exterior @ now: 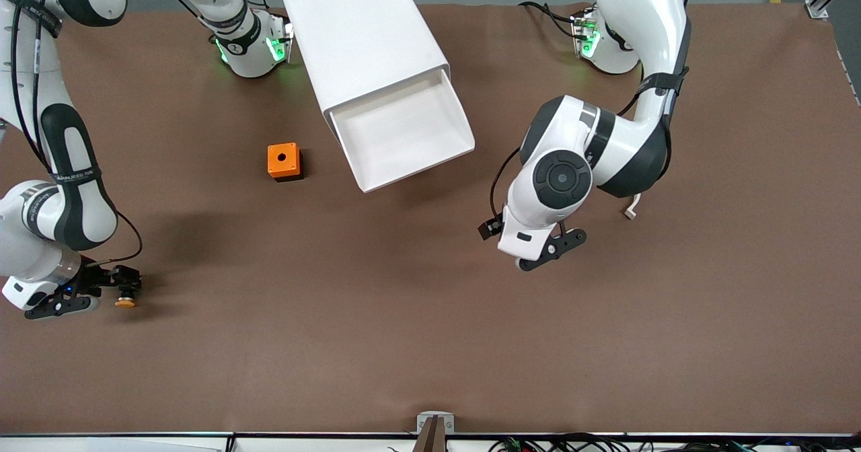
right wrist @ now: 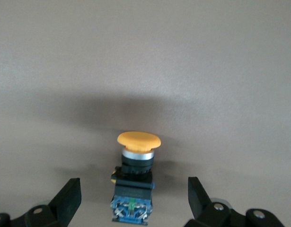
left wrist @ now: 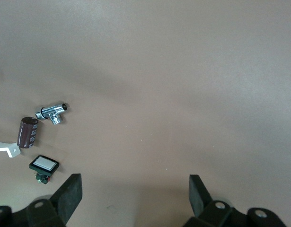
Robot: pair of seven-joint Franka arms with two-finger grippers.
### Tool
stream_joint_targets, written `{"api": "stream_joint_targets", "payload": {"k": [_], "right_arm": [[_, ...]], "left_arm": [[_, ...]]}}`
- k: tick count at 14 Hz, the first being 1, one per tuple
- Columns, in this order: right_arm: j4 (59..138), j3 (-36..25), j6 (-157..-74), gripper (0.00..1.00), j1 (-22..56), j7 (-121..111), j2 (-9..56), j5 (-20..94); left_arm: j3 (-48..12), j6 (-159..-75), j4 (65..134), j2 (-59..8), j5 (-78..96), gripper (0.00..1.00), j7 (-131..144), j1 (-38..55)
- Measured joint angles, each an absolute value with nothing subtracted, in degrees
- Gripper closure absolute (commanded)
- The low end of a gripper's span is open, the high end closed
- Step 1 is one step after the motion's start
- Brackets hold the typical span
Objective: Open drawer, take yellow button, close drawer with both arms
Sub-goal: 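Carry the yellow button with the right gripper and lower it onto the table, then open the right gripper and draw it back from the button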
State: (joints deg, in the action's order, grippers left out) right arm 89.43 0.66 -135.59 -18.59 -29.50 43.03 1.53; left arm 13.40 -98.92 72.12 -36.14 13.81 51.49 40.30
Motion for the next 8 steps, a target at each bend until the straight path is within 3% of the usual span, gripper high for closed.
{"api": "stream_joint_targets", "payload": {"k": [3,8], "right_arm": [[88.4,0.9,-128.8,0.0,-17.9,-25.6,40.6,1.5],[87.7,1.0,-113.2,0.0,-14.3,-14.3,31.2,1.5]], "left_arm": [[13.4,-98.8,72.1,-35.9,13.8,0.01,51.5,40.3],[13.4,-98.0,72.1,-35.5,13.8,0.01,51.5,40.4]]}}
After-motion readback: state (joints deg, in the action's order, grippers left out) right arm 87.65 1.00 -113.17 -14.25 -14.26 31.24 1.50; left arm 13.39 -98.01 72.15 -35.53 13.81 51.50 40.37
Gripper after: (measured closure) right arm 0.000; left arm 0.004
